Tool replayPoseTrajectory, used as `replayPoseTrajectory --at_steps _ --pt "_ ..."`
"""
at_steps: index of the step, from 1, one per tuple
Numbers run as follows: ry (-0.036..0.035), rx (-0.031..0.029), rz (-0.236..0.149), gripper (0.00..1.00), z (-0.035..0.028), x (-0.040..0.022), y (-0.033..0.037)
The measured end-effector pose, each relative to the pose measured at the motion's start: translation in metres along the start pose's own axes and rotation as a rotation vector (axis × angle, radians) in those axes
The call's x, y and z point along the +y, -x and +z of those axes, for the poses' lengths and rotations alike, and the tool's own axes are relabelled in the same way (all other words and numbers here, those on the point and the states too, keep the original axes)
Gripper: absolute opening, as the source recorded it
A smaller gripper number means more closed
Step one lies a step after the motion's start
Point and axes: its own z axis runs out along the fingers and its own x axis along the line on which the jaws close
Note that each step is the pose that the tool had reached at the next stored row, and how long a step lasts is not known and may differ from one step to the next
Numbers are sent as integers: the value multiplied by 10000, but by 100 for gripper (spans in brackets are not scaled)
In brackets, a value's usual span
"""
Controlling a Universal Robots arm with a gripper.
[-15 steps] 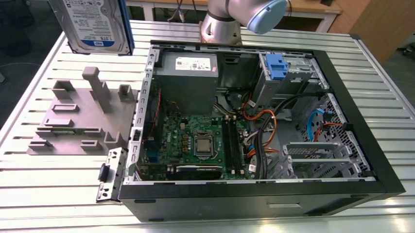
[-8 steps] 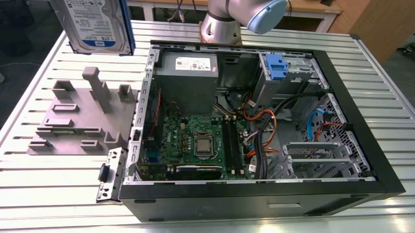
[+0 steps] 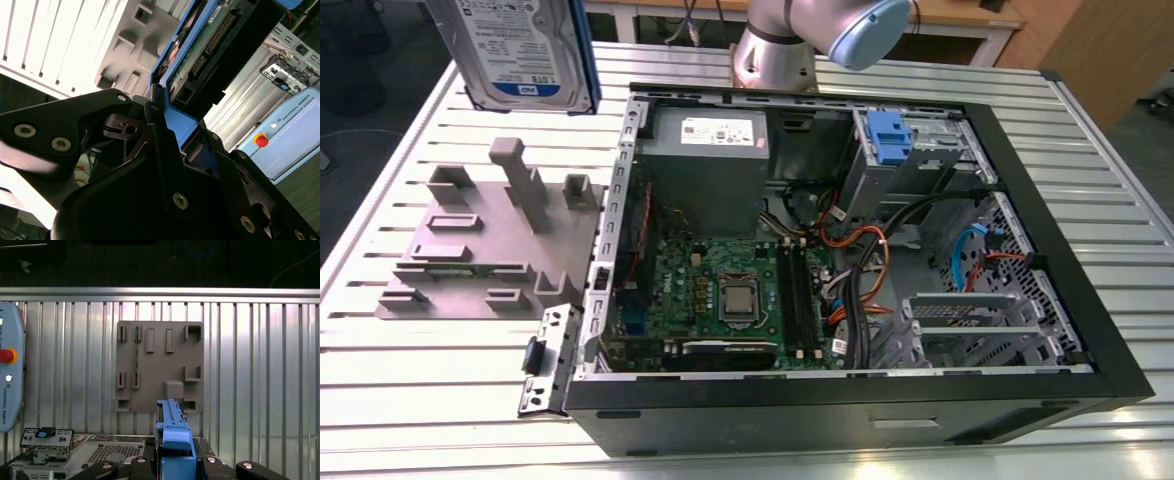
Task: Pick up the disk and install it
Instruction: 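Pick up the disk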
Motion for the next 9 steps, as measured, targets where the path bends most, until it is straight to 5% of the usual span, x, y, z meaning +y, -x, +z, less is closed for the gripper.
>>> replayPoseTrajectory --at_steps 9 --pt "1 1 0 36 -1 -29 0"
